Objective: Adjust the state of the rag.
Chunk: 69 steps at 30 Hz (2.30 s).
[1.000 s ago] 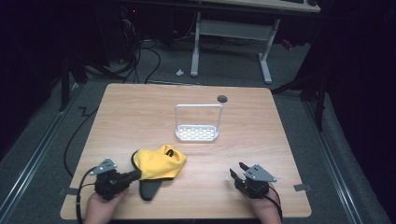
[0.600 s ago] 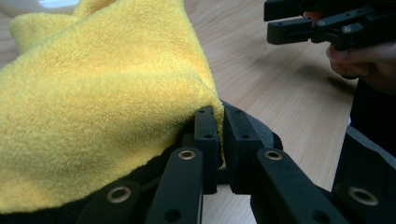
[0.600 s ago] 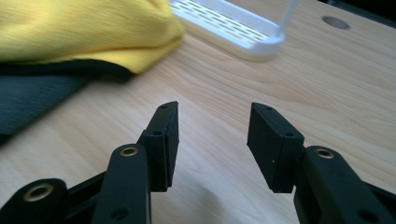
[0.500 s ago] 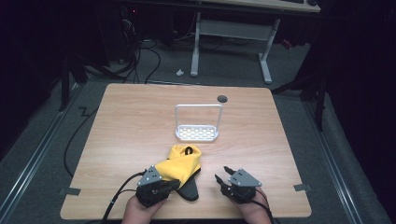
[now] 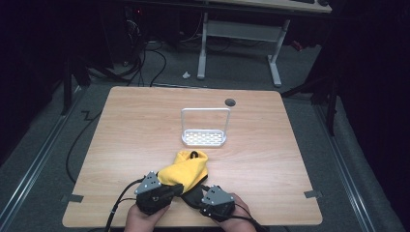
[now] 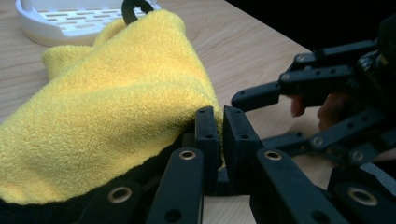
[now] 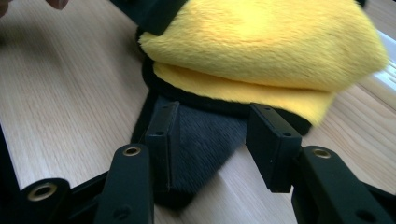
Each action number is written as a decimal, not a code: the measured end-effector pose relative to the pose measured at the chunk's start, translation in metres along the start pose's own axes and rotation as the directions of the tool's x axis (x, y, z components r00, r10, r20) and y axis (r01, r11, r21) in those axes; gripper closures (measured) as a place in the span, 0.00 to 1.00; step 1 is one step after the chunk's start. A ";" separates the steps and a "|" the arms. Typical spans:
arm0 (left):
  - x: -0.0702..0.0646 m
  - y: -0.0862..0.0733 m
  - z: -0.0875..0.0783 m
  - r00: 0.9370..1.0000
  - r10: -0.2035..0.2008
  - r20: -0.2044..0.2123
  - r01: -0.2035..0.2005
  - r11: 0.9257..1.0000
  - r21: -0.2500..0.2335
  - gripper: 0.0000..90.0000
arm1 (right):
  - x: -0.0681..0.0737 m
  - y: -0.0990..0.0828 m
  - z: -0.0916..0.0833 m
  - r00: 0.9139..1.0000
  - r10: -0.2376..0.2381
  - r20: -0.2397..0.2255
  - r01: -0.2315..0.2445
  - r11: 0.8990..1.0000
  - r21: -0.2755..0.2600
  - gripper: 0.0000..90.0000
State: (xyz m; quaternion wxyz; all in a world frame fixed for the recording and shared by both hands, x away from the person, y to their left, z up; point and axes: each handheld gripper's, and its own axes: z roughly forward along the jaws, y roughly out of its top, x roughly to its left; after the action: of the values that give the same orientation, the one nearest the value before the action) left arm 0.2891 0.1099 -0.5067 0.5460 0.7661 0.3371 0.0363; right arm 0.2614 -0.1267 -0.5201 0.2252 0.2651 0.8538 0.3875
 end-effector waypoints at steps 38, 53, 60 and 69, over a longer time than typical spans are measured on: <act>-0.010 -0.002 0.008 0.996 0.037 0.079 -0.041 0.998 0.041 0.79 | -0.075 -0.045 -0.052 0.972 0.112 0.208 -0.124 0.991 0.049 0.92; -0.038 -0.013 0.030 0.987 0.131 0.096 -0.141 0.984 0.110 0.73 | -0.051 -0.017 -0.064 0.974 0.191 0.125 -0.183 0.980 -0.075 0.65; 0.005 -0.003 -0.011 0.999 0.036 -0.040 -0.035 0.999 0.018 0.73 | 0.000 0.007 -0.024 0.996 0.083 -0.027 -0.084 0.996 -0.036 0.58; 0.040 -0.002 -0.029 0.991 -0.044 -0.126 0.042 0.999 -0.014 0.74 | 0.008 0.028 0.011 0.998 0.040 0.040 -0.040 0.999 0.011 0.66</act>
State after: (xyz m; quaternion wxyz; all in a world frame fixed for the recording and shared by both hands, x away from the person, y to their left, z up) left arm 0.3067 0.1561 -0.5097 0.5285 0.7518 0.3872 0.0746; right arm 0.2697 -0.1006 -0.5064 0.2328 0.2912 0.8459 0.3814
